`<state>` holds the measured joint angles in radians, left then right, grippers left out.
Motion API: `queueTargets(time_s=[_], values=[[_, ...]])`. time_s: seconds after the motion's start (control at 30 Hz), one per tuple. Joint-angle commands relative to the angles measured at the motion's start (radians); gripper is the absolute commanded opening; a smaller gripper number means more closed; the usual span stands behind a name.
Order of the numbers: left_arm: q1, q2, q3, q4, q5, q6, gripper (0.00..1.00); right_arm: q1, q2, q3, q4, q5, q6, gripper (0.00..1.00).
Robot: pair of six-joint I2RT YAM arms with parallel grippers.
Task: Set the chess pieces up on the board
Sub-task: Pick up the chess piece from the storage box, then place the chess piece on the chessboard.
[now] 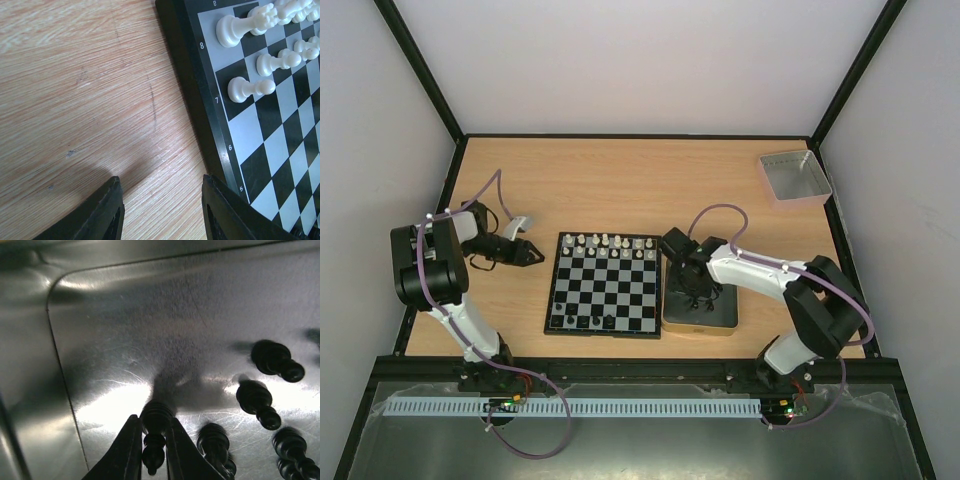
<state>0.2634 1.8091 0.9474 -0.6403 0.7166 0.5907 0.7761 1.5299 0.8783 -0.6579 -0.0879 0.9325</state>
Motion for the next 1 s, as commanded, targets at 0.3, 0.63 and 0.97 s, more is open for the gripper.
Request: queueTargets(time_s=[0.3,0.63,0.97], values=[[-0.006,0.086,-0.055,0.005,-0.195,0.001,0.45,0.018,-0.017,0.076,-0.126,0.048,-0.006,0.02],[-0.004,0.088,-0.052,-0.001,-0.186,0.009,0.45,0.23,0.052,0.38,-0.321,0.118,0.058,0.02],[0.006,0.088,-0.049,-0.007,-0.178,0.014,0.45,0.42,0.19,0.398,-0.225,0.061,0.138,0.02]])
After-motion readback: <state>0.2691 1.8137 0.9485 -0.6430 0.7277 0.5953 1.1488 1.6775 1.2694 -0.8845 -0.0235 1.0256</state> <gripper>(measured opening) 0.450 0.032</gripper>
